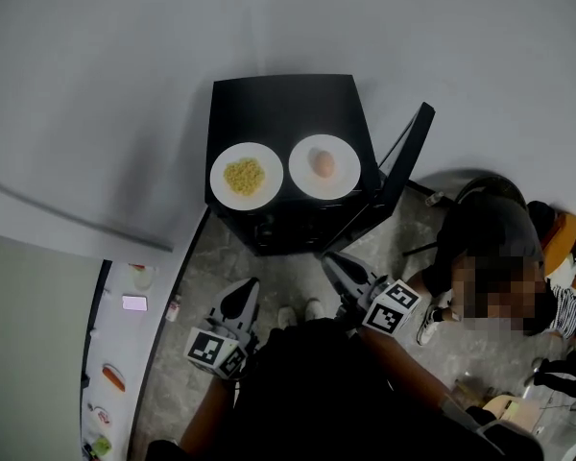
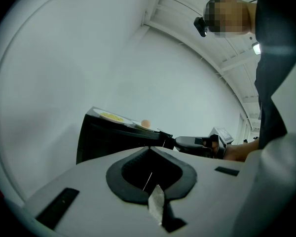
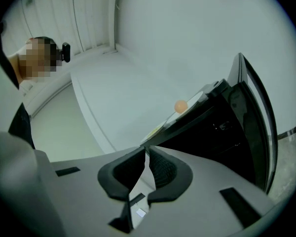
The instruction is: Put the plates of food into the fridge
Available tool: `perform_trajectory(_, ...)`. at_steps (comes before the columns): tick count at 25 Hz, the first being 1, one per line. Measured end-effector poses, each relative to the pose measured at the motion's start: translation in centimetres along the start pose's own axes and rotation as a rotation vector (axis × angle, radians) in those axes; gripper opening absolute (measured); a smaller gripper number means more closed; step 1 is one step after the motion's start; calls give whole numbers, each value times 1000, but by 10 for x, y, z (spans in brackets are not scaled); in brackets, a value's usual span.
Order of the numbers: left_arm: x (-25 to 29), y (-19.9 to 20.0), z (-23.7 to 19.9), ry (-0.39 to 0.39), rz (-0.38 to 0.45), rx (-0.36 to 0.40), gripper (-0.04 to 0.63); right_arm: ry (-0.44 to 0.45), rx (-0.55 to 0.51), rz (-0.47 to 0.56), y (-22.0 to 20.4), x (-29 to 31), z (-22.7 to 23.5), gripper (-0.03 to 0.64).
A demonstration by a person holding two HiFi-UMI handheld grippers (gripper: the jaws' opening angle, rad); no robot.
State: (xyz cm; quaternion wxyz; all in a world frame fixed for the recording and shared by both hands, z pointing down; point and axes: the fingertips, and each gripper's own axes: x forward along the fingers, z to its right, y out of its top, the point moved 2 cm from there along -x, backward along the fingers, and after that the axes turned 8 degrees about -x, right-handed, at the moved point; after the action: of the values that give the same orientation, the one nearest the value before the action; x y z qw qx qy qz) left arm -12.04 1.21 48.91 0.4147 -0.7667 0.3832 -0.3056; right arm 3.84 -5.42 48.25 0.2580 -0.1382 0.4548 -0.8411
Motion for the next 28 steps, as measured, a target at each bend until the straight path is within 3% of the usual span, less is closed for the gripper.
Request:
perform_trajectory(6, 17, 4, -1, 10, -6, 35, 25, 4, 90, 74, 22, 16, 23, 29)
perform_trajectory(12, 26, 5, -5, 30, -15, 19, 25, -4, 168, 123, 35, 28, 42, 32)
perform_trajectory(15, 32, 10, -6, 34, -20, 23, 25, -4, 216, 149, 40, 34, 48, 72)
perform_trajectory(28, 50, 10, -14, 28, -21, 6, 25, -57, 421, 194, 46, 50, 81, 116)
